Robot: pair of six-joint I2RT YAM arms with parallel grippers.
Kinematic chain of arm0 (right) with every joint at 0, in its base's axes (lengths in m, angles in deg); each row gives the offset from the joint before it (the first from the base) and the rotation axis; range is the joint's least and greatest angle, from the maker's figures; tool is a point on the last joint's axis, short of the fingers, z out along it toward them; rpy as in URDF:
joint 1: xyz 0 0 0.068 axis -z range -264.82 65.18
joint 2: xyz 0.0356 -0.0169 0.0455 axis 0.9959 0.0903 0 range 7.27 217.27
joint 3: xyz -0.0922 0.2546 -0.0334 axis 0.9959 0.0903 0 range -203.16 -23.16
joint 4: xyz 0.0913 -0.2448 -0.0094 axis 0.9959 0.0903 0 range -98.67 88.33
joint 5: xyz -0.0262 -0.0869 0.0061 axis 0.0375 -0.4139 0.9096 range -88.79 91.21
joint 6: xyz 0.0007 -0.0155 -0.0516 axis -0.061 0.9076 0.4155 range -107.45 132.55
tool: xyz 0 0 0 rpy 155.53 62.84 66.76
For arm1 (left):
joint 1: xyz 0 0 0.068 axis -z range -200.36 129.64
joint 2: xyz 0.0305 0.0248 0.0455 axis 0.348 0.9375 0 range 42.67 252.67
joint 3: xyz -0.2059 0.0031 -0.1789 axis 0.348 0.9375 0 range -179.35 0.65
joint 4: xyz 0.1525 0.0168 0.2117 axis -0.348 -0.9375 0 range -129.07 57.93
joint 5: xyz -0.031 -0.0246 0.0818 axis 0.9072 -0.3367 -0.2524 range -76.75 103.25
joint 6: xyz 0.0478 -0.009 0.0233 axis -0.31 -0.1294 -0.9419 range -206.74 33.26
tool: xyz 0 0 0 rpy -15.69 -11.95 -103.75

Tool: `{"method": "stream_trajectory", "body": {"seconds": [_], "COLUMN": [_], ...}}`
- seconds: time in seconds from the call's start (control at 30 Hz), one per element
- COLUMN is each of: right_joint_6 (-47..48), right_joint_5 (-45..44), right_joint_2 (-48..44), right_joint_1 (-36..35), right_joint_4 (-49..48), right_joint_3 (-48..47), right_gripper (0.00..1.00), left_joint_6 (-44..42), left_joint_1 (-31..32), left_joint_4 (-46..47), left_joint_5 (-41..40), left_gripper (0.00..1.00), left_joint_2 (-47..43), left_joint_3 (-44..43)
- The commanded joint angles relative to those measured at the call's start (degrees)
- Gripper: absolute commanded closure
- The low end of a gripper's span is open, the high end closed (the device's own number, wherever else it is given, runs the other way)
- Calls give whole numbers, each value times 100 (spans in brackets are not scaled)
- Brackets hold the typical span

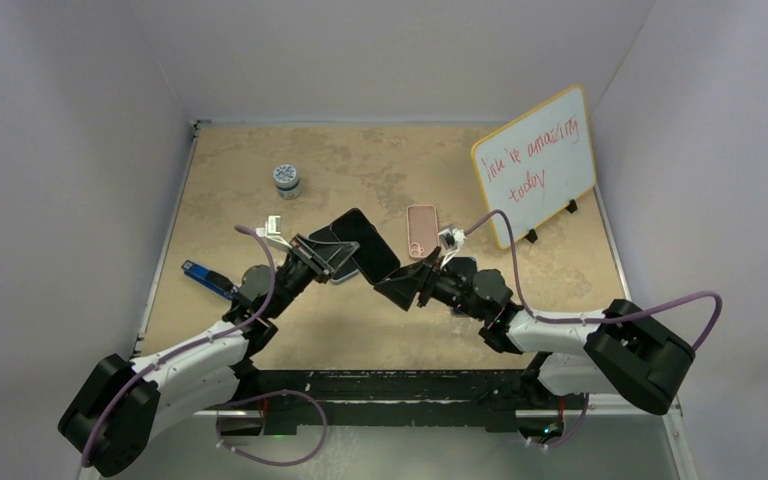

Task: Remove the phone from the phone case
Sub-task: Pick up the phone at the center of the board.

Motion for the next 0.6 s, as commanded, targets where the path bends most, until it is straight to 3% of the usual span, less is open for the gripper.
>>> {"method": "stream_trajectory", "body": {"seconds": [0.0,0.57], "right_joint_6": [-78,-70], "right_joint_5": [192,490], "right_joint_2": [92,593], "right_joint_1": [-68,-137], "right_joint_4": [-778,-1178], "right_joint_3": [-274,-694], "right_gripper": [23,45], "left_joint_6": [364,802], "left_joint_1": [-36,-23], "left_joint_4": [944,1374], "left_joint_5": [-130,-46], "left_gripper": [100,100], "left_joint_2": [-41,21], "left_joint_3": [-69,80]}}
